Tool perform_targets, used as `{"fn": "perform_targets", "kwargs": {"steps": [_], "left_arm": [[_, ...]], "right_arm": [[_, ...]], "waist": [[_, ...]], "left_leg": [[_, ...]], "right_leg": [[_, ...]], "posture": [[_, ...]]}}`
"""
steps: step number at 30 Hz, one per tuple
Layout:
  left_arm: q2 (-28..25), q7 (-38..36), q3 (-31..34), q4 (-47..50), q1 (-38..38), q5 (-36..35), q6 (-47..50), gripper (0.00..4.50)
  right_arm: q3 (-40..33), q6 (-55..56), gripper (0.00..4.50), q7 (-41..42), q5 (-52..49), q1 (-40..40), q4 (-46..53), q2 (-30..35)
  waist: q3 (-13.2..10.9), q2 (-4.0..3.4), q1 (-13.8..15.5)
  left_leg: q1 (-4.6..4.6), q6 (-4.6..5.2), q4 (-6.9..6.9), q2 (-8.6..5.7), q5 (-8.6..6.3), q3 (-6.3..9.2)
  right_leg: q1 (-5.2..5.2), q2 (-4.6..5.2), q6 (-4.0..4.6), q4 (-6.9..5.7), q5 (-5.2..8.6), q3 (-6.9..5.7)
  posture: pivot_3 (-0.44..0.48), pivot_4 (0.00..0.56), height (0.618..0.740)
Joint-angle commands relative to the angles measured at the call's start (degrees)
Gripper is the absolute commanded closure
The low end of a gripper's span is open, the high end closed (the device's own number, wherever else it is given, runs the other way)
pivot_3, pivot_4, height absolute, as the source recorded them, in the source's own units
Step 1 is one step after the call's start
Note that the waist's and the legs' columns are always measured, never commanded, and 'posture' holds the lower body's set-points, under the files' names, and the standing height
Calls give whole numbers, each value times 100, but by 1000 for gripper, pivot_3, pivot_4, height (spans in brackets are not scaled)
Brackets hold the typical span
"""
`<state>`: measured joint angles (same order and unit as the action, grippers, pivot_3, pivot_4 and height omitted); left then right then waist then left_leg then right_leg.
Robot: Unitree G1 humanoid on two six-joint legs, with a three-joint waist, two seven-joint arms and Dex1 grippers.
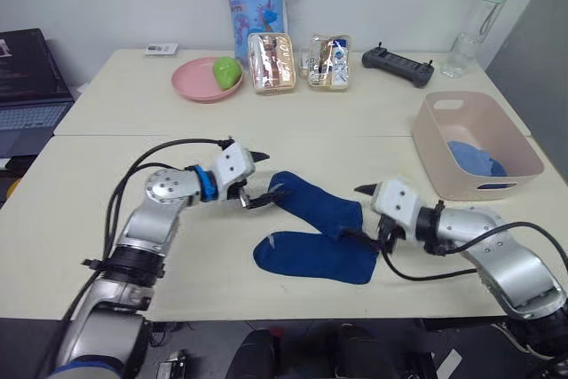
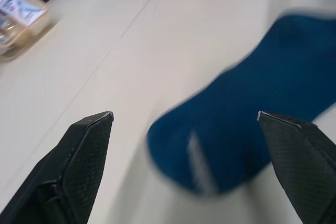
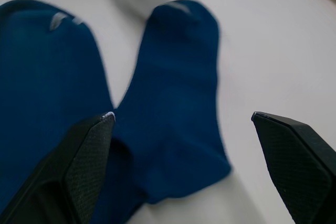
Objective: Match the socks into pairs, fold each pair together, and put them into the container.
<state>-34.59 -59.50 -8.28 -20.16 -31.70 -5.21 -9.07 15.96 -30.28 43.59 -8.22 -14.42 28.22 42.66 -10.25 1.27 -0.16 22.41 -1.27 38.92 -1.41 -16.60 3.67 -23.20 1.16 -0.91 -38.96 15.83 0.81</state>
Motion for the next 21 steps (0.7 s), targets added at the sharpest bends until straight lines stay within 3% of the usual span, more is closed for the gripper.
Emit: {"fn": "perform_targets", "kwargs": {"steps": [1, 6, 12, 15, 21], "left_arm": [[-125, -190, -162, -450, -38, 327, -1239, 48], [37, 98, -352, -1327, -317, 833, -2073, 48], [421, 547, -709, -2239, -806, 1504, -2436, 48], [477, 713, -803, -2618, -1017, 1711, -2592, 634], [557, 572, -816, -2956, -1138, 1568, -2756, 2447]], "right_arm": [[218, 537, 0, 107, 495, 30, -19, 203], [487, 1058, 0, 142, 1008, -57, -293, 179], [479, 1323, 0, 145, 1273, -254, -672, -46], [482, 1482, 0, 176, 1375, -274, -827, -79], [265, 1605, 0, 100, 1203, -353, -950, -396]], "waist": [[0, 0, 29], [0, 1, 28], [4, 0, 39], [8, 1, 41], [8, 0, 2]], "left_leg": [[4, 0, 2, -2, 0, 1], [2, 1, 5, -6, 0, 1], [-3, 6, 6, -9, 3, 6], [-4, 7, 6, -14, 4, 5], [-7, 7, 6, -9, 4, 3]], "right_leg": [[-1, 3, 0, 2, 0, -1], [-1, 5, -3, -4, -2, -2], [6, 0, -11, -10, -7, -7], [7, 1, -13, -9, -8, -5], [6, 0, -13, -13, -8, -4]], "posture": [[0, 150, 740], [0, 150, 740], [0, 150, 740], [0, 150, 740], [0, 150, 740]]}}
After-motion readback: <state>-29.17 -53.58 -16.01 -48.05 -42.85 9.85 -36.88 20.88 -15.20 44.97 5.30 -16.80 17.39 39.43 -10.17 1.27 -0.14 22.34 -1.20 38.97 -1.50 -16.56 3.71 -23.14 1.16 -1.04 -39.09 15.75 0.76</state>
